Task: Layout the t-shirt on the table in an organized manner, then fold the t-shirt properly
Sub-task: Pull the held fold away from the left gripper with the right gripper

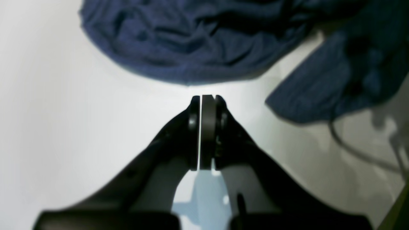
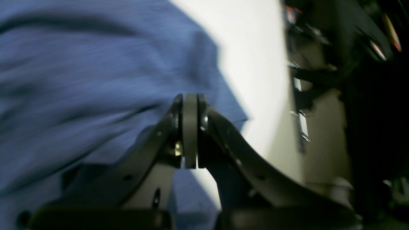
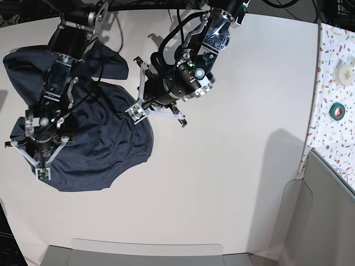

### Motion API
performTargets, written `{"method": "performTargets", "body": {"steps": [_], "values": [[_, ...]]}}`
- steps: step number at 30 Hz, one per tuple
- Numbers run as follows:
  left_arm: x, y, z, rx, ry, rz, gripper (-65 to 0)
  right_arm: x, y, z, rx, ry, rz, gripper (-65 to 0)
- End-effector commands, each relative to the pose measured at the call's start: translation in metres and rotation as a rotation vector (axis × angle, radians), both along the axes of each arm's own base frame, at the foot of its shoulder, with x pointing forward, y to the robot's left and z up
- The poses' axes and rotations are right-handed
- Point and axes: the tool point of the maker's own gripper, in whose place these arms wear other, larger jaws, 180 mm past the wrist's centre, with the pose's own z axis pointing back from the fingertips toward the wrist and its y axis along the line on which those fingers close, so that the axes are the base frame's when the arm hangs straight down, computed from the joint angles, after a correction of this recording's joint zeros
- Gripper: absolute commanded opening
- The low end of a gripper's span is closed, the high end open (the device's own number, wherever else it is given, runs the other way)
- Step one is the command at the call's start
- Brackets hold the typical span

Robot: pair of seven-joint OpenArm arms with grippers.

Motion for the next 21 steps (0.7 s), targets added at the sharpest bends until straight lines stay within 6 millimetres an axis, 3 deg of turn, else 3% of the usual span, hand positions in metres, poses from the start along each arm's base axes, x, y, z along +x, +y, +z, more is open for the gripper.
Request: {"method": "performTargets", "body": {"steps": [1,5,11,16,21], "values": [[-0.001,-0.006,-0.002,-0.009,0.007,-0.011,-64.4,0.02,-0.003,0.021,-0.017,-0.074,0.024,-65.0],[-0.021,-0.03,-0.02,-0.034,0.074,-0.092,-64.4,0.057,-0.011,0.011,0.021,-0.068,0.062,-65.0],[-0.03,-0.041,-0.025,-0.11,0.154,-0.084,-64.4,0.095,-0.012,-0.007,0.104,-0.052,0.102,-65.0],[-0.027,-0.049,-0.015,-0.209,0.203,-0.028,-64.4,0.095,-0.038,-0.018,0.091,-0.075,0.066,-65.0],[-0.024,-0.052,-0.01,-0.251,0.195,-0.008,-64.4,0.077,-0.06,-0.029,0.106,-0.066,0.033,-65.0]]}}
